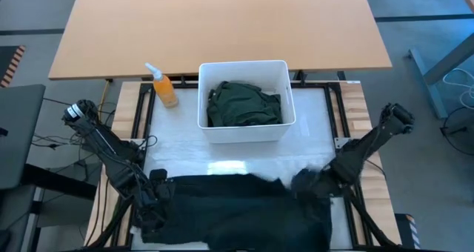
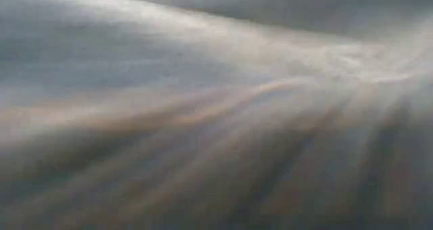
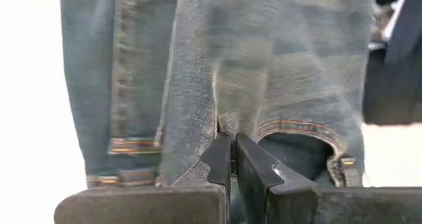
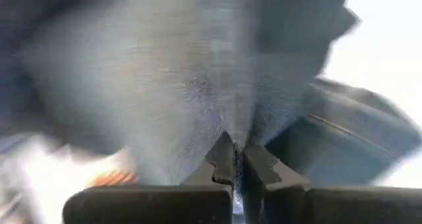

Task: Fold laundry
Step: Fold the dark blue jeans

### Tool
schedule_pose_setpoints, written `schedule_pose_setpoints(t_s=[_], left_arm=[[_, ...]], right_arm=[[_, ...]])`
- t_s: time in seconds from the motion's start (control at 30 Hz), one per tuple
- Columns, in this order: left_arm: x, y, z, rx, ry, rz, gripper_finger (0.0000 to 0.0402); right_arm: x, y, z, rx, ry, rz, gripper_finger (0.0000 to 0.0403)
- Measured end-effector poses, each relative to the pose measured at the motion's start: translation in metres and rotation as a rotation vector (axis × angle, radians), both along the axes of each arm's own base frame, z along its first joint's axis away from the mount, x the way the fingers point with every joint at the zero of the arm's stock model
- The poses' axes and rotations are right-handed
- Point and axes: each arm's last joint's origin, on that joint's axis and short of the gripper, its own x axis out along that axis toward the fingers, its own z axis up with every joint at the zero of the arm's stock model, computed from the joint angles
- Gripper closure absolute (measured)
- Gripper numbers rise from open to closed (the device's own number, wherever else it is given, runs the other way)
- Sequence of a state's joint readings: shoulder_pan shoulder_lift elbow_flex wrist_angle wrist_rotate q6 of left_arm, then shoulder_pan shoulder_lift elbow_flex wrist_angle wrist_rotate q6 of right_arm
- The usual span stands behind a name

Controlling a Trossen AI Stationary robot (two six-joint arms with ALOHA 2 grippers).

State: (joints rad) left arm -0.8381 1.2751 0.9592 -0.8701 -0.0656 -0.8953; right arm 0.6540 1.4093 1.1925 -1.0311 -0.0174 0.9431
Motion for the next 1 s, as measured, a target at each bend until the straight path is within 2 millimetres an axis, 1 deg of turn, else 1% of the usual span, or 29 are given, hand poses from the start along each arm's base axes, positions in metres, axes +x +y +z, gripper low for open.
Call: schedule_pose_setpoints(t_s=[0.03,0.07,0.1,0.13,0.17,0.2,0.23,0.27,0.3,0.33,0.4,0.43,0.47,0.5,0.53,0.6,0.63,0.67,0.7,0.73,0.8,0.87,1.0], left_arm=[[0.0,0.001,0.0,0.005,-0.004,0.005,0.0401],[0.0,0.001,0.0,0.003,0.0,0.004,0.0401],[0.0,0.0,0.0,0.0,0.003,0.004,0.0401],[-0.001,0.0,0.0,-0.003,0.007,0.004,0.0401],[-0.001,0.0,0.0,-0.006,0.008,0.007,0.0401],[-0.001,-0.001,0.0,-0.007,0.003,0.008,0.0401],[-0.001,-0.002,0.0,-0.003,-0.008,0.008,0.0401],[-0.001,-0.002,0.001,0.006,-0.019,0.012,0.0401],[-0.001,-0.002,0.001,0.011,-0.025,0.012,0.0401],[-0.001,-0.002,0.001,0.01,-0.024,0.007,0.0401],[-0.002,-0.002,0.0,0.009,-0.013,0.005,0.0401],[-0.002,-0.002,0.0,0.006,-0.009,0.006,0.0401],[-0.002,-0.002,0.0,0.01,-0.011,0.007,0.0401],[-0.002,-0.002,0.0,0.018,-0.022,0.011,0.0401],[-0.001,-0.002,0.001,0.015,-0.024,0.01,0.0401],[-0.002,-0.001,0.0,0.022,-0.02,0.005,0.0401],[-0.002,-0.001,0.0,0.023,-0.01,0.003,0.0401],[-0.002,-0.001,0.0,0.015,-0.004,0.0,0.0401],[-0.002,-0.001,0.0,0.017,-0.006,0.0,0.0401],[-0.002,-0.001,0.0,0.027,-0.013,0.004,0.0401],[-0.003,0.002,0.001,0.044,-0.015,0.007,0.0401],[-0.003,0.005,0.001,0.059,-0.01,0.014,0.0401],[-0.003,0.007,0.004,0.047,-0.022,0.018,0.0401]], right_arm=[[0.0,-0.003,-0.003,-0.018,0.04,-0.017,0.0381],[0.005,0.002,-0.003,0.056,0.02,0.046,0.0381],[0.012,0.012,0.002,0.161,-0.066,0.15,0.0381],[0.016,0.02,0.009,0.206,-0.163,0.235,0.0381],[0.016,0.021,0.013,0.202,-0.202,0.269,0.0381],[0.014,0.017,0.017,0.148,-0.186,0.225,0.0381],[0.009,0.011,0.017,0.068,-0.123,0.132,0.0381],[0.004,0.001,0.015,-0.003,-0.04,0.045,0.0381],[0.002,-0.002,0.012,-0.03,0.014,0.019,0.0381],[0.004,-0.001,0.009,0.007,0.031,0.056,0.0381],[0.011,0.011,0.012,0.084,-0.051,0.166,0.0381],[0.01,0.009,0.016,0.046,-0.066,0.135,0.0381],[0.008,0.003,0.014,-0.01,-0.043,0.065,0.0381],[0.007,0.0,0.013,-0.016,-0.001,0.022,0.0381],[0.007,0.0,0.013,0.013,0.006,0.046,0.0381],[0.013,0.006,0.016,0.051,-0.082,0.174,0.0381],[0.015,0.003,0.015,-0.003,-0.102,0.147,0.0381],[0.014,-0.004,0.015,-0.086,-0.084,0.055,0.0381],[0.011,-0.013,0.014,-0.145,-0.032,-0.016,0.0381],[0.009,-0.019,0.012,-0.171,0.009,-0.042,0.0381],[0.01,-0.027,0.014,-0.245,-0.01,-0.037,0.0381],[0.016,-0.036,0.013,-0.338,-0.058,-0.063,0.0378],[0.03,-0.054,0.015,-0.382,-0.112,-0.055,0.0369]])
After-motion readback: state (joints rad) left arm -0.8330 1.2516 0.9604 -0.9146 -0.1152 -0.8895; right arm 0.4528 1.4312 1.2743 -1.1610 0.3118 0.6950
